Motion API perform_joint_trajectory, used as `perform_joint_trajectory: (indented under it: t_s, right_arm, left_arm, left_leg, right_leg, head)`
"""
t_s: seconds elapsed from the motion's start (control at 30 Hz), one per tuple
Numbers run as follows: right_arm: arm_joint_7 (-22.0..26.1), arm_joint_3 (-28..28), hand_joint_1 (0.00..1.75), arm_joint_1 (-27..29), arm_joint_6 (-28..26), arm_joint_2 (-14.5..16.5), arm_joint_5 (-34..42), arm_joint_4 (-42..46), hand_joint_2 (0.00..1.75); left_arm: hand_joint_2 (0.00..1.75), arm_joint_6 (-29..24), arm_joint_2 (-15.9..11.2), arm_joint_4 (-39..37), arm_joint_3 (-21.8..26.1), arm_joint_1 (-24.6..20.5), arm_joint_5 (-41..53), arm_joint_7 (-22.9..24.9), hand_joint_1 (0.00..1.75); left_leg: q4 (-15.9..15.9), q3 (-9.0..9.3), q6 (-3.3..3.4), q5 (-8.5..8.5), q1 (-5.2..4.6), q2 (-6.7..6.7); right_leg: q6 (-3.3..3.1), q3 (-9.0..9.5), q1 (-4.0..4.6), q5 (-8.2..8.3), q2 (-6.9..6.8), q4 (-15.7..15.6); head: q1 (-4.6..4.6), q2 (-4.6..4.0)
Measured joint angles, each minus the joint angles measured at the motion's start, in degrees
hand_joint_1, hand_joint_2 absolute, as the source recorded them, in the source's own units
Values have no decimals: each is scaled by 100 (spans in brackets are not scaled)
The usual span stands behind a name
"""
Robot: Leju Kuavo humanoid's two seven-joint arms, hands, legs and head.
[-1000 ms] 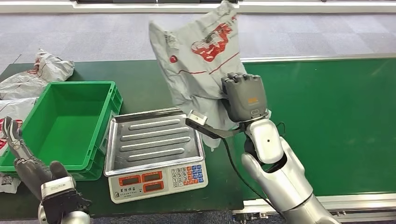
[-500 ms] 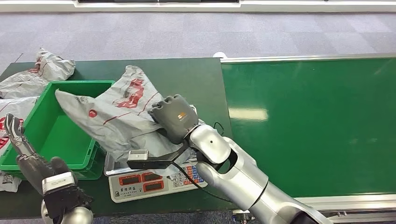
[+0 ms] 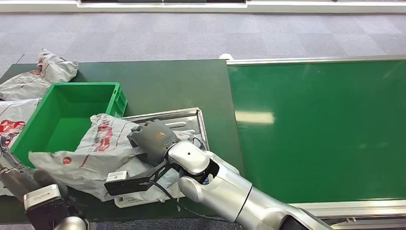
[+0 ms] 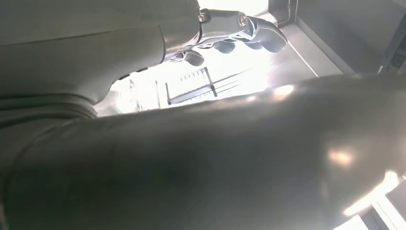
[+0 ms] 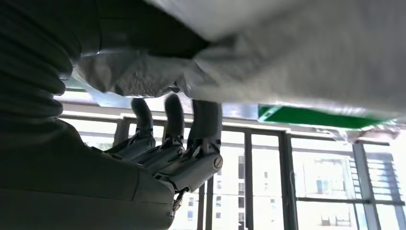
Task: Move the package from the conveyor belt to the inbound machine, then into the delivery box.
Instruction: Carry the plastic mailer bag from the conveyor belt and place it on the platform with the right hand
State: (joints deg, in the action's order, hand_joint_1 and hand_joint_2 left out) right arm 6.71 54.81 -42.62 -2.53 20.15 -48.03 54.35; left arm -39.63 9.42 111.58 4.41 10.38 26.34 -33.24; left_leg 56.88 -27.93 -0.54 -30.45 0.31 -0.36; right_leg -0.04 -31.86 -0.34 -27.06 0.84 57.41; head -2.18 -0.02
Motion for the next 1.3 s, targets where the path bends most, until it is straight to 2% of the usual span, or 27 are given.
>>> perform_joint_trajectory:
  t_s: [0.17, 0.3, 0.43, 0.63, 0.9, 1.07, 1.3]
  right_arm:
    - [-287, 147, 0, -186, 22, 17, -109, -390, 175]
    - [-575, 212, 0, -303, 24, 7, -484, -574, 0]
    - [-993, 310, 0, -386, 63, -10, -1135, -722, 0]
    - [-1253, 409, 0, -528, 213, -66, -1743, -906, 0]
    - [-2054, 299, 0, -828, -63, -361, -2949, -826, 0]
    - [-2100, -181, 0, -824, -164, -657, -3538, -148, 0]
    - [-2092, -511, 0, -756, -129, -835, -3646, 410, 0]
  left_arm:
    - [0, 38, -2, 17, 9, 21, 86, 38, 0]
    - [0, 46, -17, 11, 9, 19, 37, 40, 0]
    - [0, 23, -37, 24, 9, 66, -26, -8, 0]
    - [0, 33, -49, 34, 9, 113, 23, -16, 0]
    - [0, -15, -3, 48, 10, 198, 392, -201, 0]
    - [0, -15, 9, 153, 20, 320, 533, -155, 0]
    - [0, -15, 9, 242, 22, 369, 569, -122, 0]
  left_leg:
    - [1, 1, -2, 1, 0, 0]
    - [0, 1, -4, 2, 1, 2]
    - [0, -1, -4, 2, 1, 2]
    - [1, 0, -4, 3, 0, 1]
    - [4, 0, -4, 3, 0, 1]
    - [4, -3, -4, 3, 0, 2]
    - [4, -3, -5, 3, 0, 2]
  right_leg:
    - [-1, -1, 1, 1, 0, 0]
    - [-1, -4, 1, 1, 1, 1]
    - [-1, -4, 1, 1, 1, 1]
    - [-2, -4, 1, 1, 1, 1]
    - [-4, -4, 1, 4, 1, 1]
    - [-4, -9, 1, 3, 1, 0]
    - [-4, -10, 1, 4, 1, 1]
  head:
    - [1, 0]
    - [1, 0]
    - [1, 0]
    - [0, 0]
    - [-1, 0]
    - [0, 0]
    - [-1, 0]
